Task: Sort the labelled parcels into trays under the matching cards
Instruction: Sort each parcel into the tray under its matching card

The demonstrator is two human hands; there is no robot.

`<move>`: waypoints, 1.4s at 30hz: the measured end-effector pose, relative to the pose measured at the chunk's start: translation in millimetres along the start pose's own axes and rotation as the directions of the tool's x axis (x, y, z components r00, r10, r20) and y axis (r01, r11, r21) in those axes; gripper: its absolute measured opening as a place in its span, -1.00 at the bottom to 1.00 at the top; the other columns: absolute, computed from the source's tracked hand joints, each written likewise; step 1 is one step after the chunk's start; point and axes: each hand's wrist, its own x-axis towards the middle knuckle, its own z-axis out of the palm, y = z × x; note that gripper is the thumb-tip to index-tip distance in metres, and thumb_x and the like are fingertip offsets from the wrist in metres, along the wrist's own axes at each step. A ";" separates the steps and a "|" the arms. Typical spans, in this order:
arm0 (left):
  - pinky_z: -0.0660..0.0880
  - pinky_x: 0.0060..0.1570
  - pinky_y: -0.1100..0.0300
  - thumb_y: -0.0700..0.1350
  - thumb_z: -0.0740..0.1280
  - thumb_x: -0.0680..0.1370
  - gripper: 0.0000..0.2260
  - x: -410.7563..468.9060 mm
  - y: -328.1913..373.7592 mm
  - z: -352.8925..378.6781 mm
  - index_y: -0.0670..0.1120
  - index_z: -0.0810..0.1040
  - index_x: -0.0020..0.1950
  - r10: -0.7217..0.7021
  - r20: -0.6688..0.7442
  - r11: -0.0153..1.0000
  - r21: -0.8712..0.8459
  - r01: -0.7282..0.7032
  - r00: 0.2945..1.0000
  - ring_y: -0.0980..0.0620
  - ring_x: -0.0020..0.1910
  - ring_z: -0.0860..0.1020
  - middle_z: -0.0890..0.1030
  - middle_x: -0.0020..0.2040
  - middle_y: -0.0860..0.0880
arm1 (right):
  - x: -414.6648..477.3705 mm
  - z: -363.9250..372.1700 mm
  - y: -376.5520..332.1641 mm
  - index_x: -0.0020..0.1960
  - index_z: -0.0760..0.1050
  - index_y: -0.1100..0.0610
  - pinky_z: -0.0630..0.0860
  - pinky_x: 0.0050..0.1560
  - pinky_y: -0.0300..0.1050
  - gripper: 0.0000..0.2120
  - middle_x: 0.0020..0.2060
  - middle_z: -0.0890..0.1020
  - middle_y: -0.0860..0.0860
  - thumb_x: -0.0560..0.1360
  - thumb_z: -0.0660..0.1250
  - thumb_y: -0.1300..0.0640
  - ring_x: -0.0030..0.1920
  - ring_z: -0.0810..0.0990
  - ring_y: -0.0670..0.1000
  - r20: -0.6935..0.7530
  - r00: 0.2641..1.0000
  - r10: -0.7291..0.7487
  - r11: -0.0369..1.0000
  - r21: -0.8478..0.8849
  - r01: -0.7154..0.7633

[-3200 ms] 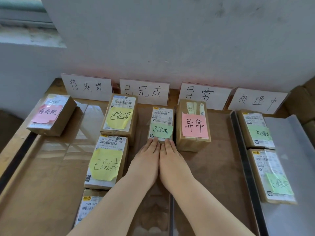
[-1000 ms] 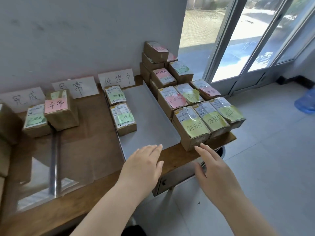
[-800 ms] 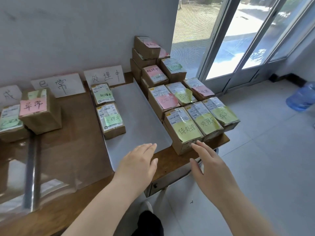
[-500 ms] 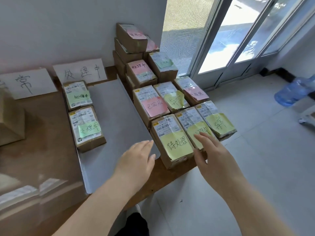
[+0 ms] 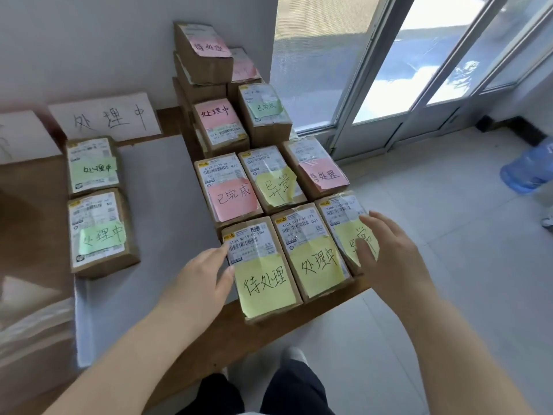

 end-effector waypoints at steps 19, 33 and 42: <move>0.36 0.24 0.14 0.08 0.26 0.58 -0.62 -45.3 47.2 73.0 0.11 0.38 0.39 -0.589 0.032 0.543 -0.724 0.425 0.808 0.13 0.25 0.46 0.55 0.22 0.17 | 55.7 -2.7 95.4 0.27 0.45 0.04 0.51 0.20 0.08 -0.71 0.10 0.63 0.00 0.56 0.28 0.07 0.06 0.62 0.02 0.613 0.789 0.035 0.788 0.469 -0.399; 0.30 0.38 0.05 0.16 0.41 0.31 -0.42 -53.8 60.1 65.5 0.02 0.51 0.30 -0.588 0.045 0.367 -0.875 0.317 0.807 0.12 0.21 0.52 0.65 0.11 0.14 | 59.1 -0.7 102.1 0.21 0.49 0.08 0.57 0.10 0.11 -0.70 0.01 0.68 0.01 0.49 0.38 0.14 0.01 0.66 0.06 0.638 0.770 0.013 0.662 0.572 -0.485; 0.29 0.39 -0.01 0.09 0.46 0.29 -0.44 -54.4 64.1 57.3 -0.04 0.52 0.25 -0.564 0.058 0.214 -0.953 0.214 0.823 0.05 0.21 0.54 0.66 0.11 0.06 | 63.2 -0.1 103.3 0.31 0.41 0.13 0.60 0.03 0.13 -0.56 0.10 0.63 0.12 0.46 0.41 0.18 -0.01 0.68 0.12 0.634 0.773 0.017 0.484 0.671 -0.561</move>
